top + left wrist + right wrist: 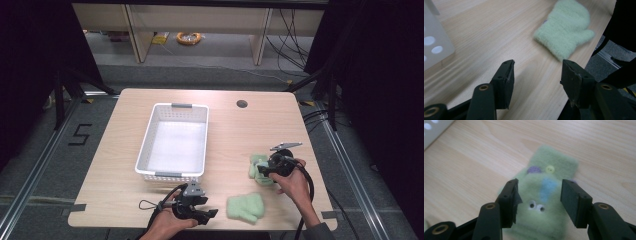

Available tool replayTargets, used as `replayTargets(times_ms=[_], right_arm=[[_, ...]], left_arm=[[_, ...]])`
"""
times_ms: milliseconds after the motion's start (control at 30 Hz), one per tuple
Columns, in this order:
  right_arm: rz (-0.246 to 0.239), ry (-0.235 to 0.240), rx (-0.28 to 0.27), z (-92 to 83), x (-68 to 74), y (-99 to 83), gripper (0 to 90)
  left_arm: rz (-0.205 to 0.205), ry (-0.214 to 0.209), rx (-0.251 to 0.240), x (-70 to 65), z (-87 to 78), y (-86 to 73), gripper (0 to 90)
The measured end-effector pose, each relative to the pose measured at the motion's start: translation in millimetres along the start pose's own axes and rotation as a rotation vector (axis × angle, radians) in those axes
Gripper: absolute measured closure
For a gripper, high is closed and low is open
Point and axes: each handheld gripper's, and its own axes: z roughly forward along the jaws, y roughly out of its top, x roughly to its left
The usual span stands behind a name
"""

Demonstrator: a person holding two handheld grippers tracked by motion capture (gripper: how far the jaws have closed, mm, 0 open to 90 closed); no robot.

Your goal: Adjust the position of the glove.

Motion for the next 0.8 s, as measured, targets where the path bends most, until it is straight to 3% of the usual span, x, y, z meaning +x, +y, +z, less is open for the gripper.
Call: replayTargets(times_ms=[67, 167, 200, 300, 367, 433, 467, 633, 700, 733, 800], right_arm=[[-0.003, -0.003, 0.006, 3.6, -1.6, 1.0, 48.5], [-0.02, -0.013, 0.036, 14.1, -3.6, 2.7, 50.2], [-0.019, -0.002, 0.064, 15.0, -4.2, 3.3, 51.9], [-0.038, -0.006, 0.057, 16.7, -6.6, 3.9, 61.7], [-0.053, 0.005, 0.061, 16.8, -9.1, 3.5, 67.9], [-0.09, 0.021, 0.039, 18.3, -14.1, 3.2, 76.1], [-0.095, 0.041, 0.025, 19.0, -17.2, 2.3, 81.1], [-0.094, 0.064, -0.007, 18.4, -20.3, -0.4, 84.6], [-0.141, 0.063, -0.008, 12.9, -20.5, 0.7, 85.4], [-0.141, 0.063, -0.008, 12.9, -20.5, 0.7, 85.4], [-0.13, 0.073, -0.016, 6.1, -16.8, 1.9, 85.6]], left_arm=[[0.027, -0.003, 0.017, 2.7, -2.7, 0.0, 42.5], [-0.004, 0.007, -0.002, 2.4, -2.7, -1.2, 41.7], [-0.003, 0.008, -0.003, 3.1, -2.6, -1.4, 41.4], [0.014, 0.007, 0.016, 4.7, -3.5, -1.5, 40.5], [-0.015, 0.006, 0.005, 2.5, -1.8, -2.3, 39.7], [0.018, 0.007, 0.029, 3.6, -2.5, -2.0, 38.6], [0.014, 0.007, 0.029, 3.3, -1.9, -2.0, 37.0], [0.004, 0.015, 0.03, 4.5, -2.0, -2.0, 36.1], [-0.016, 0.009, 0.017, 4.6, -1.8, -2.1, 35.6], [-0.005, 0.007, 0.03, 6.1, -3.1, -1.9, 35.6], [-0.024, 0.005, 0.014, 5.8, -2.9, -2.1, 35.2]])
